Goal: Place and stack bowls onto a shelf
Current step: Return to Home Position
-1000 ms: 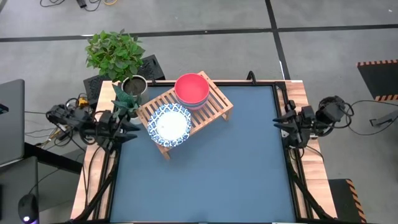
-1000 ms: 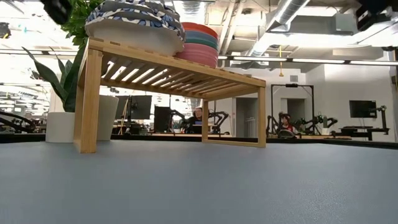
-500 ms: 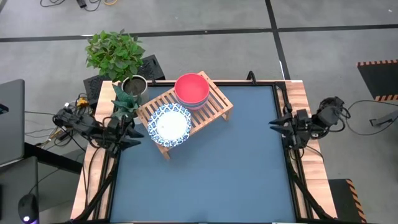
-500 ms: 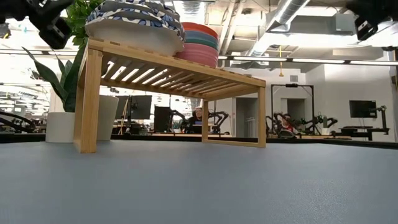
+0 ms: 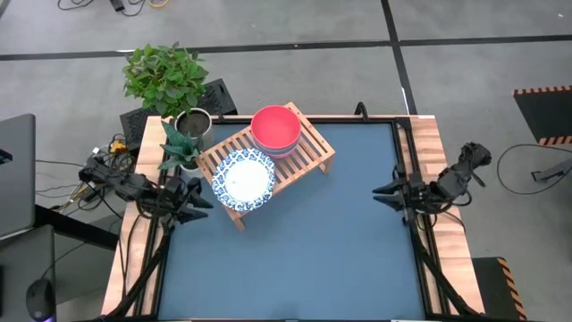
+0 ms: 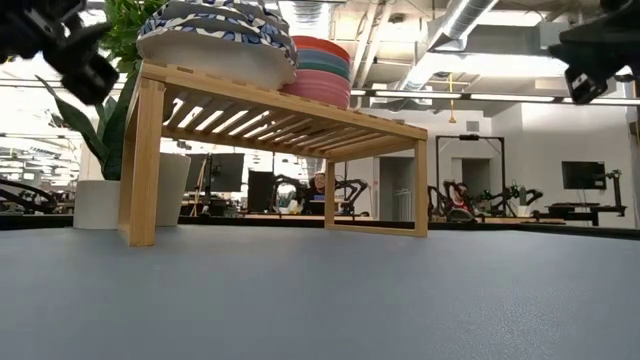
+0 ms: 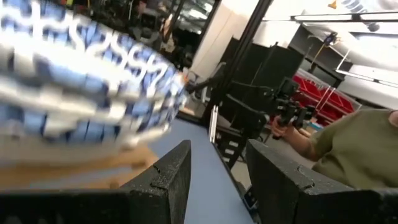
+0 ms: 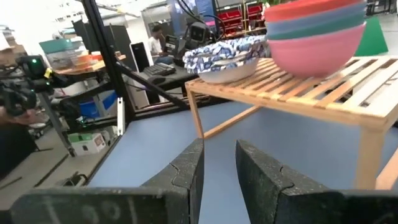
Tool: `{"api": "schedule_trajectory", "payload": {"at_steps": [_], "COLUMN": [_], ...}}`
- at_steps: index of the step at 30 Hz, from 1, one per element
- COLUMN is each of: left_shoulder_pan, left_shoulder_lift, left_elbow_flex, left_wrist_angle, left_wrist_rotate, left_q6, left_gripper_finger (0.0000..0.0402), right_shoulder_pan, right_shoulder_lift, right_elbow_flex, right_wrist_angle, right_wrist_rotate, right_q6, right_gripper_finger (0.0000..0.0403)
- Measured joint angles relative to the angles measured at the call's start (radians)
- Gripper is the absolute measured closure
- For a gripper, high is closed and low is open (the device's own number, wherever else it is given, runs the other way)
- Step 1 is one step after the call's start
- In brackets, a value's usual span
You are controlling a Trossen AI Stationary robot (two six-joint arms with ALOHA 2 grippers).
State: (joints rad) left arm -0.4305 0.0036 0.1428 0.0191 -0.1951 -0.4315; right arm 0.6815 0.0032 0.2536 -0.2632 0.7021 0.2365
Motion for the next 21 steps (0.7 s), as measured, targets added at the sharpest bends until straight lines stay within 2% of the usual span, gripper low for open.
{"api": "schedule_trajectory", "payload": {"at_steps": [5,12,16,21], "left_shoulder_pan": [0.0,0.0,0.0,0.0], "left_shoulder_lift": [0.0,0.0,0.0,0.0], "left_elbow_flex": [-0.059,-0.095,-0.111,-0.132], "left_wrist_angle": [0.014,0.039,0.044,0.034], "left_wrist_rotate": [0.0,0.01,0.081,0.154], "left_q6": [-0.064,-0.059,-0.059,0.006], "left_gripper_finger": [0.0262,0.0262,0.0262,0.0262], "right_shoulder_pan": [-0.013,-0.045,-0.066,-0.103], "right_shoulder_lift": [0.0,0.0,0.0,0.002], "right_elbow_flex": [-0.087,-0.175,-0.218,-0.233], "right_wrist_angle": [0.126,0.219,0.275,0.319], "right_wrist_rotate": [-0.001,-0.036,-0.056,-0.08], "right_q6": [0.002,0.002,-0.002,-0.114], "right_gripper_finger": [0.0284,0.0284,0.0284,0.0284]}}
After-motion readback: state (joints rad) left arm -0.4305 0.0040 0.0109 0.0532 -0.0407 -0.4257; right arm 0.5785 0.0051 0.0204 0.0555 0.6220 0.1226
